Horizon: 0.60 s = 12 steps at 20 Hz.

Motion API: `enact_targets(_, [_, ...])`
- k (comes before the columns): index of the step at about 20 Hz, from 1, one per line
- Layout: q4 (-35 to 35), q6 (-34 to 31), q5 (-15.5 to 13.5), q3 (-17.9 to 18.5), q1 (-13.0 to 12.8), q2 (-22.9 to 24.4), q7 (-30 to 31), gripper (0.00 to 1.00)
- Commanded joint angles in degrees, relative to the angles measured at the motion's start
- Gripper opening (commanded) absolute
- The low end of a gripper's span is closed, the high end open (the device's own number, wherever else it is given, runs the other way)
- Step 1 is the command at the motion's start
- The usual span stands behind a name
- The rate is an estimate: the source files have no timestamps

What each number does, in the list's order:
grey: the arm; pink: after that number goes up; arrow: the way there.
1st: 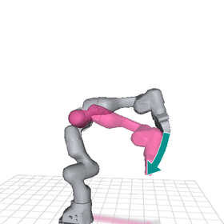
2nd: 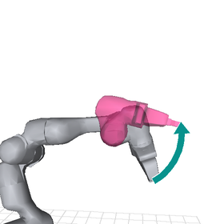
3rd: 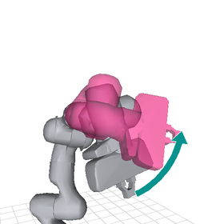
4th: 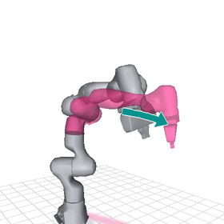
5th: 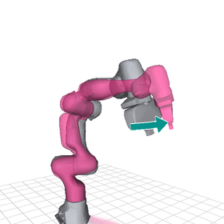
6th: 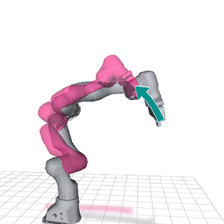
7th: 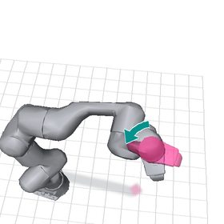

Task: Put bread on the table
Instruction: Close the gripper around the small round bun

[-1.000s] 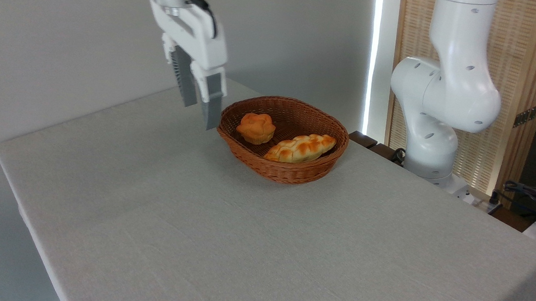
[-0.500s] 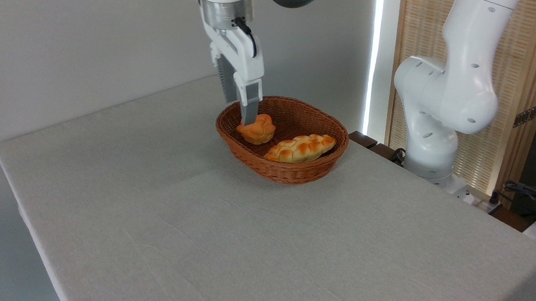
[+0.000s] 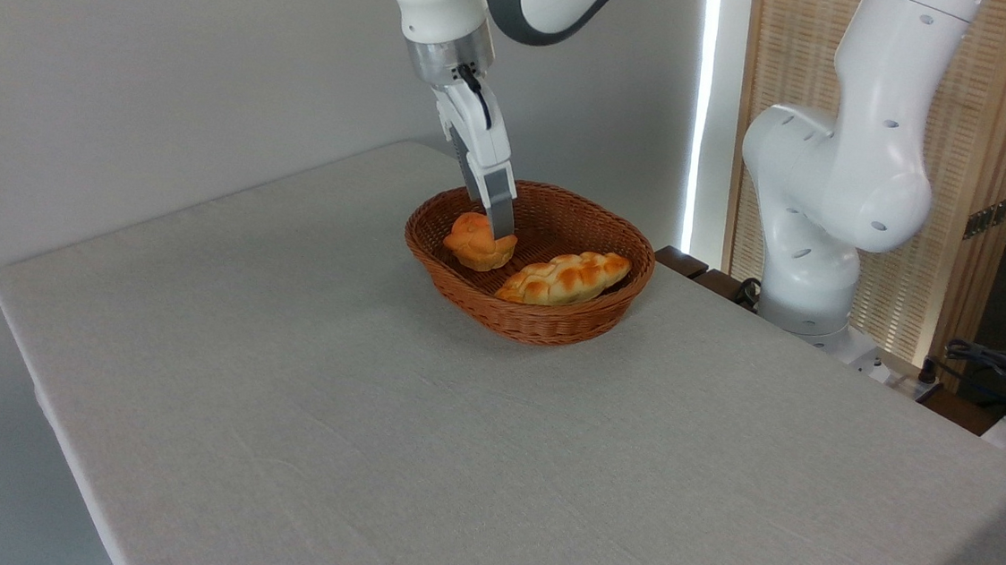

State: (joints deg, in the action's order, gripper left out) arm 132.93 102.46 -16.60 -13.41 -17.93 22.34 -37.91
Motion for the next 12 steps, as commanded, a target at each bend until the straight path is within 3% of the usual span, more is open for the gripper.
enact_targets(1, [0.5,2.4,-2.4,0.3,-0.3,-0.6,-0.1,1.00])
enact_targets(4, [2.0,6.2,-4.2,0.3,-1.6,-1.4,0.0,1.00])
enact_targets(12, [3.4,9.7,-4.3,-0.6,-2.8,-3.0,0.6,1.00])
